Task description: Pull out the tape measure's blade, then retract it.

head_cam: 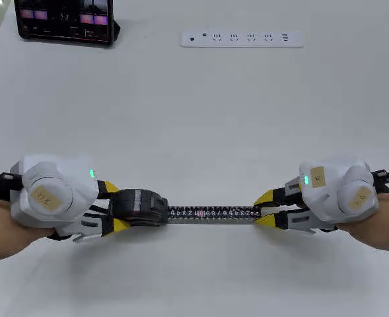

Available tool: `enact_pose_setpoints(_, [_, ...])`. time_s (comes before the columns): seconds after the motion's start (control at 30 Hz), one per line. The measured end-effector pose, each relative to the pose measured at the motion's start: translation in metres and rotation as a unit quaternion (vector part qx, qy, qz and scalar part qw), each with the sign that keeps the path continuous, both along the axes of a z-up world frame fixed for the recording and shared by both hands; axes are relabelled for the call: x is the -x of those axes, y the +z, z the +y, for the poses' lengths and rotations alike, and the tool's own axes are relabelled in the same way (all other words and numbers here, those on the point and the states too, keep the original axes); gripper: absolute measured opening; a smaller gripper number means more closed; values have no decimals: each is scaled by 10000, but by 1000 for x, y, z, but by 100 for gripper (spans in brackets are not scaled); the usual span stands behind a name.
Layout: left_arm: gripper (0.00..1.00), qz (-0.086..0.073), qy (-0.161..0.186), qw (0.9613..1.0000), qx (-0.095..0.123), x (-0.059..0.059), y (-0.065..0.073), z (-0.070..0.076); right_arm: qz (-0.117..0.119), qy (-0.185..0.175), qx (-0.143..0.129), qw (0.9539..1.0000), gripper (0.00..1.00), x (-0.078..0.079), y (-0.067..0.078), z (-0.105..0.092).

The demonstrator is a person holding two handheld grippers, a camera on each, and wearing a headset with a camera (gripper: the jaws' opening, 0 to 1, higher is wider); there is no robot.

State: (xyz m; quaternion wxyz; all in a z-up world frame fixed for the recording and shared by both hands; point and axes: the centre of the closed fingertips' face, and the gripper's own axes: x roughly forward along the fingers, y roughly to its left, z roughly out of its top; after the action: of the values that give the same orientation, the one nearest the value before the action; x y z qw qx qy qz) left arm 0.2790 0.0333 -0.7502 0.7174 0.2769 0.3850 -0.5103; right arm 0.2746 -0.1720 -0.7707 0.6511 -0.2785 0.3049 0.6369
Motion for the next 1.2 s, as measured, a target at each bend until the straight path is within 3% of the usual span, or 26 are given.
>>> enact_pose_setpoints(1.2, [25, 8, -9, 10000, -31, 0, 0, 0, -61, -61, 531, 9986, 8, -1, -2, -55])
